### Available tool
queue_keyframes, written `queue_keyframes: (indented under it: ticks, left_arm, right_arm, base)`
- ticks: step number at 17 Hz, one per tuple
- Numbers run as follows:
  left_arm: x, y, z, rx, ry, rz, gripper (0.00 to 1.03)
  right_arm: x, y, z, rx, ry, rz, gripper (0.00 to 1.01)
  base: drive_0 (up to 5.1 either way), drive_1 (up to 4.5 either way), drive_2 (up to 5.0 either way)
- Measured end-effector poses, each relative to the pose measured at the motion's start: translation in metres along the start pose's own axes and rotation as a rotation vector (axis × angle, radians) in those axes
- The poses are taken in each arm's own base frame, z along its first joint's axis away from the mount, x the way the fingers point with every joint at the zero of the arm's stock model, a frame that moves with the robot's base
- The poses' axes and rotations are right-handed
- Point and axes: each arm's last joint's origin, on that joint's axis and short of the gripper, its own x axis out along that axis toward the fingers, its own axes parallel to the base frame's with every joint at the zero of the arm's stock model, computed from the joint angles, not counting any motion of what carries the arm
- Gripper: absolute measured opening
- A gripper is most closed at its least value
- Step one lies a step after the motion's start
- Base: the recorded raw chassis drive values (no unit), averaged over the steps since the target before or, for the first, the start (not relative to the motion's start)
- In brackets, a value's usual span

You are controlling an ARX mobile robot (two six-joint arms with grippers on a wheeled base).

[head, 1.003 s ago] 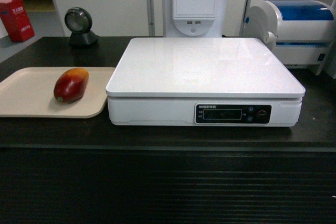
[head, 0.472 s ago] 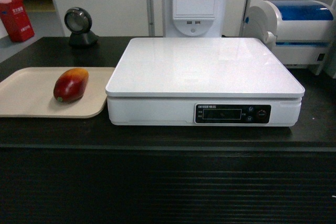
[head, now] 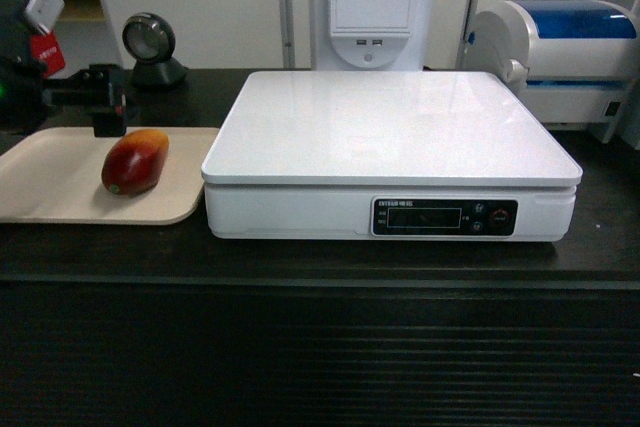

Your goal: Place dark red mango on scale at checkout

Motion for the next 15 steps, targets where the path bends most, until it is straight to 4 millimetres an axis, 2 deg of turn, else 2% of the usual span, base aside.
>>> queue_keyframes:
  ticks: [2, 4, 6, 10, 12, 14, 15]
  left_arm:
    - [0.024, 0.004, -0.002, -0.012, 0.075, 0.002, 0.98]
    - [0.039, 0.007, -0.001, -0.01, 0.129, 0.004, 0.98]
    - [0.062, 0.012, 0.007, -0.009, 0.159, 0.021, 0.98]
    - [0.081, 0.016, 0.018, 0.0, 0.208, 0.036, 0.98]
    - [0.111, 0.02, -0.002, 0.011, 0.37, 0.066, 0.98]
    - [0.119, 0.021, -0.003, 0.025, 0.359, 0.064, 0.97]
    - [0.12, 0.021, -0.003, 0.031, 0.359, 0.066, 0.89]
  right_arm:
    - [0.0, 0.0, 0.0, 0.0, 0.0, 0.0, 0.98]
    - [0.0, 0.0, 0.0, 0.0, 0.0, 0.0, 0.98]
    - [0.0, 0.0, 0.0, 0.0, 0.0, 0.0, 0.98]
    - [0.0, 0.0, 0.0, 0.0, 0.0, 0.0, 0.98]
    - [0.0, 0.0, 0.0, 0.0, 0.0, 0.0, 0.98]
    - [0.0, 0.0, 0.0, 0.0, 0.0, 0.0, 0.98]
    - [0.0, 0.0, 0.0, 0.0, 0.0, 0.0, 0.98]
  base:
    - [0.0, 0.0, 0.0]
    - [0.0, 0.0, 0.0]
    - [0.0, 0.0, 0.0]
    - [0.0, 0.0, 0.0]
    - [0.0, 0.0, 0.0]
    - [0.0, 0.0, 0.0]
    - [0.0, 0.0, 0.0]
